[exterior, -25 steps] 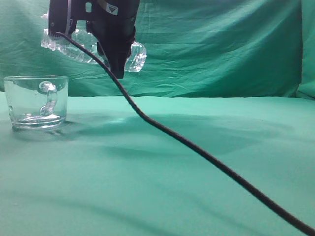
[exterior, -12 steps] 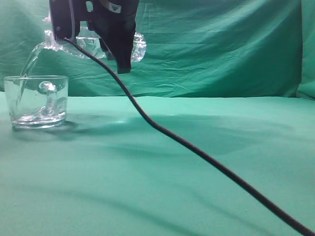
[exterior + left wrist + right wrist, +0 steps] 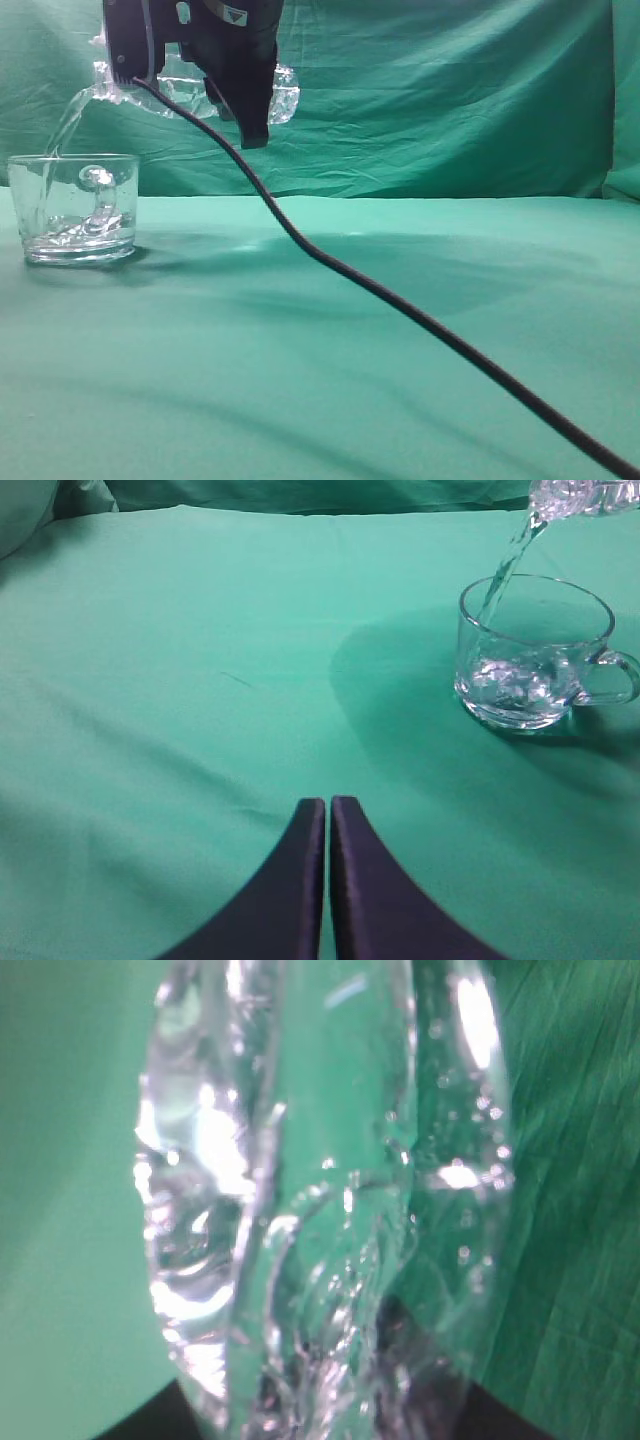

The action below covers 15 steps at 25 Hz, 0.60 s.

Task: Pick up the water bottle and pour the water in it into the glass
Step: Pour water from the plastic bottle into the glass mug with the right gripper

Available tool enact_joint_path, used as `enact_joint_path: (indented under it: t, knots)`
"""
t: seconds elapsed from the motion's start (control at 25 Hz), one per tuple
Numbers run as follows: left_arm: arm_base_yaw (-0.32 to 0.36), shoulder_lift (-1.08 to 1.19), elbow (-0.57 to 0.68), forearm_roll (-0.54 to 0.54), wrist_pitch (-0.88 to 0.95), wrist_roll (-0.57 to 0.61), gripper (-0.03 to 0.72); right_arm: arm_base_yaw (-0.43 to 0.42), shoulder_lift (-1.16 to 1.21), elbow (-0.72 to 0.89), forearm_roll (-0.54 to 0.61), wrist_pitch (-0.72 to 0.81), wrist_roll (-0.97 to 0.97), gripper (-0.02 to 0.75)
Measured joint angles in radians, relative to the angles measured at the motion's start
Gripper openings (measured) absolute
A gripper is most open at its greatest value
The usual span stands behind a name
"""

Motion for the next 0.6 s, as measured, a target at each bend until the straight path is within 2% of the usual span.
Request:
enact_joint_path:
  t: [0.36,0.52,0.6]
  knots:
    - [0.000,0.000,0.000,0.000,0.000,0.000,0.000,0.000,0.000,0.000,0.016,0.013,0.000,0.239]
    - [0.000,0.000,0.000,0.000,0.000,0.000,0.000,0.000,0.000,0.006,0.103,0.013,0.000,0.239]
    - [0.000,0.000,0.000,0.000,0.000,0.000,0.000,0.000,0.000,0.023,0.196,0.008,0.000,0.239]
